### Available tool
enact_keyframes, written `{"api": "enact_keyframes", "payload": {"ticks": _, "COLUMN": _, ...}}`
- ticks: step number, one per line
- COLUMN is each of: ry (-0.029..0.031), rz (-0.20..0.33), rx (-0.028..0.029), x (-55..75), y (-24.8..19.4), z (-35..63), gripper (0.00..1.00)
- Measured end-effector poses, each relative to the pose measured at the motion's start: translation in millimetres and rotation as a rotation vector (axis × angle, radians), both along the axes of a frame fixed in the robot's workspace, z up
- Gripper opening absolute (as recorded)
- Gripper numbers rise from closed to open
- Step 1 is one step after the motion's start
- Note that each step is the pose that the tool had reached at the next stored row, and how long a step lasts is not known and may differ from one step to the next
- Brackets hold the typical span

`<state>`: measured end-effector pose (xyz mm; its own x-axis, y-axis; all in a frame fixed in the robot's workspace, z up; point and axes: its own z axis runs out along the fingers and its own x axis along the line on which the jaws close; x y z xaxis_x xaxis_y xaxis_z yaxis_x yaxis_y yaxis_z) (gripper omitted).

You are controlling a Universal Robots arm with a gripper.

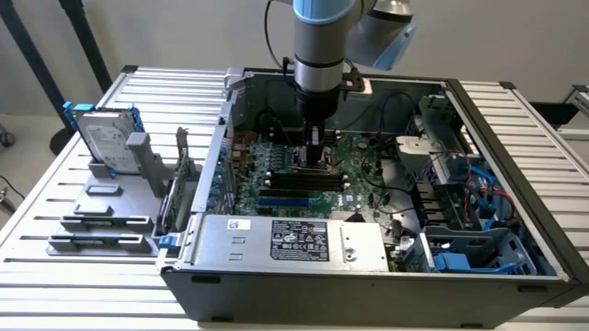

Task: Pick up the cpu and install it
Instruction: 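Place the cpu into insertion slot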

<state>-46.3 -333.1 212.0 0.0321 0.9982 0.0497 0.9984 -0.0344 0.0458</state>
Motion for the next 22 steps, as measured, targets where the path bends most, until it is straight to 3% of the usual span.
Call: {"api": "enact_keyframes", "payload": {"ticks": 22, "ry": -0.0008, "rz": 0.003, "rx": -0.0021, "x": 1.6, "y": 1.9, "z": -8.7, "gripper": 0.55}}
